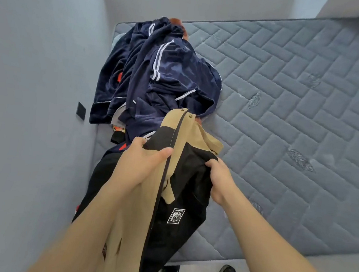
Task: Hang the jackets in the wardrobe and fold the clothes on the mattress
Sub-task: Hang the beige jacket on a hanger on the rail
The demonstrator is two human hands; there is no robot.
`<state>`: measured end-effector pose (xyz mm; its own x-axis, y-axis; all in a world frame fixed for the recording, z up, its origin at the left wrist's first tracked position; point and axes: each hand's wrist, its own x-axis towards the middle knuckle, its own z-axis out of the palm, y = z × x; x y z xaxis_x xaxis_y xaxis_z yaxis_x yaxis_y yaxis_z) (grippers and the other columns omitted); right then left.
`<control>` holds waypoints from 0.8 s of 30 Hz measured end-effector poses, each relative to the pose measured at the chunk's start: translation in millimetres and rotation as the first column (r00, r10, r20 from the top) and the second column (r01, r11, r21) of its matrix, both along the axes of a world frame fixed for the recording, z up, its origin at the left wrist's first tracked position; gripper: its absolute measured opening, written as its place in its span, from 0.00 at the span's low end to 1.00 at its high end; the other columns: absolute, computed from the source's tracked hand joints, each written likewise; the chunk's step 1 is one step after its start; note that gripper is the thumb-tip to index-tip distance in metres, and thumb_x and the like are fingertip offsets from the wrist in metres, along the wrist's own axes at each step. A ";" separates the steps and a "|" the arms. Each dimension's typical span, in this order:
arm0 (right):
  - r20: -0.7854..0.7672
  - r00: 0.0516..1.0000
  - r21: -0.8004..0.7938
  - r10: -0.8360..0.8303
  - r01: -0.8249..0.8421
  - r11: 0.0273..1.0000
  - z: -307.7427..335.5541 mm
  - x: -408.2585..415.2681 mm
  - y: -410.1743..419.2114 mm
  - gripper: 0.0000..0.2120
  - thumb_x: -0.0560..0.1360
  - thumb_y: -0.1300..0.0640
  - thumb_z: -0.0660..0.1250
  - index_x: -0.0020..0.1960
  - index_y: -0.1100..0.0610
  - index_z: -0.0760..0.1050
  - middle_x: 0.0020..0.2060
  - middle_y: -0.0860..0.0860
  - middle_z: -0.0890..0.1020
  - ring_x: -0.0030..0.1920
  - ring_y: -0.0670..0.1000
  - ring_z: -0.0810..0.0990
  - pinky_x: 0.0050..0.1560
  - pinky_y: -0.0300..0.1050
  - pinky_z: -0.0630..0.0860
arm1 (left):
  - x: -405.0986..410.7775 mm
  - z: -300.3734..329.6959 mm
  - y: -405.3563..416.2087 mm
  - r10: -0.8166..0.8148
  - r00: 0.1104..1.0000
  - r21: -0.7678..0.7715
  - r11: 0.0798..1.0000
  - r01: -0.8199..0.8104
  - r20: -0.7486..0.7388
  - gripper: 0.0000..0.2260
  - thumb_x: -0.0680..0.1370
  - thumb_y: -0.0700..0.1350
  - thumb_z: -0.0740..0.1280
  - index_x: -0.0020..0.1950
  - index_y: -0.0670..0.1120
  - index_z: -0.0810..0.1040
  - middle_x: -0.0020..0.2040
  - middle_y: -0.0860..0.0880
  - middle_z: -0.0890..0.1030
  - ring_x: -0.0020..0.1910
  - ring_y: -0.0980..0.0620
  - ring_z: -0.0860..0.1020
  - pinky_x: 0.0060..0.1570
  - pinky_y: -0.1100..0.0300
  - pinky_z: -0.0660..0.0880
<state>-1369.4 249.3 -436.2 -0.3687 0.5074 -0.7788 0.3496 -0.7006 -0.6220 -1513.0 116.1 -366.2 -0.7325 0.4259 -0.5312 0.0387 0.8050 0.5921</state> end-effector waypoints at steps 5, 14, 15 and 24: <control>0.085 0.991 0.078 0.101 -0.108 0.991 30.2 4.8 -2.1 0.16 0.79 0.58 0.57 0.66 0.55 0.70 0.57 0.57 0.78 0.55 0.56 0.77 0.50 0.48 0.75 | 7.7 25.7 -13.5 -0.086 0.991 0.057 0.994 0.092 -0.100 0.25 0.82 0.56 0.61 0.77 0.48 0.65 0.73 0.47 0.71 0.70 0.45 0.70 0.68 0.47 0.66; 0.044 0.993 0.355 0.113 -0.121 0.927 99.0 17.6 7.0 0.14 0.77 0.59 0.59 0.61 0.55 0.74 0.53 0.53 0.79 0.50 0.51 0.77 0.43 0.45 0.71 | 21.2 79.7 -31.8 -0.036 0.997 0.521 0.851 0.069 -0.074 0.08 0.83 0.48 0.62 0.51 0.63 0.75 0.47 0.64 0.82 0.48 0.69 0.79 0.46 0.73 0.74; 0.022 0.996 0.386 0.088 -0.090 0.918 112.4 27.2 12.1 0.14 0.75 0.60 0.59 0.57 0.55 0.77 0.52 0.55 0.80 0.49 0.52 0.77 0.44 0.45 0.72 | 25.9 94.0 -26.3 -0.063 0.993 0.548 0.830 0.105 -0.096 0.08 0.83 0.49 0.61 0.52 0.63 0.75 0.47 0.64 0.82 0.48 0.71 0.78 0.44 0.77 0.72; -0.063 0.941 0.629 -0.332 0.296 0.719 238.2 216.0 60.4 0.15 0.74 0.62 0.60 0.58 0.53 0.76 0.51 0.50 0.81 0.50 0.50 0.79 0.49 0.45 0.76 | 167.9 197.6 96.2 -0.419 0.882 0.743 0.516 0.427 -0.216 0.06 0.84 0.49 0.60 0.52 0.53 0.75 0.48 0.57 0.80 0.47 0.65 0.78 0.47 0.70 0.73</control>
<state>-1153.4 309.7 -198.0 -0.0692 0.9629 -0.2609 0.2234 -0.2399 -0.9447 -1345.1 212.3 -168.6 -0.3579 0.9235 0.1381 0.2597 -0.0436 0.9647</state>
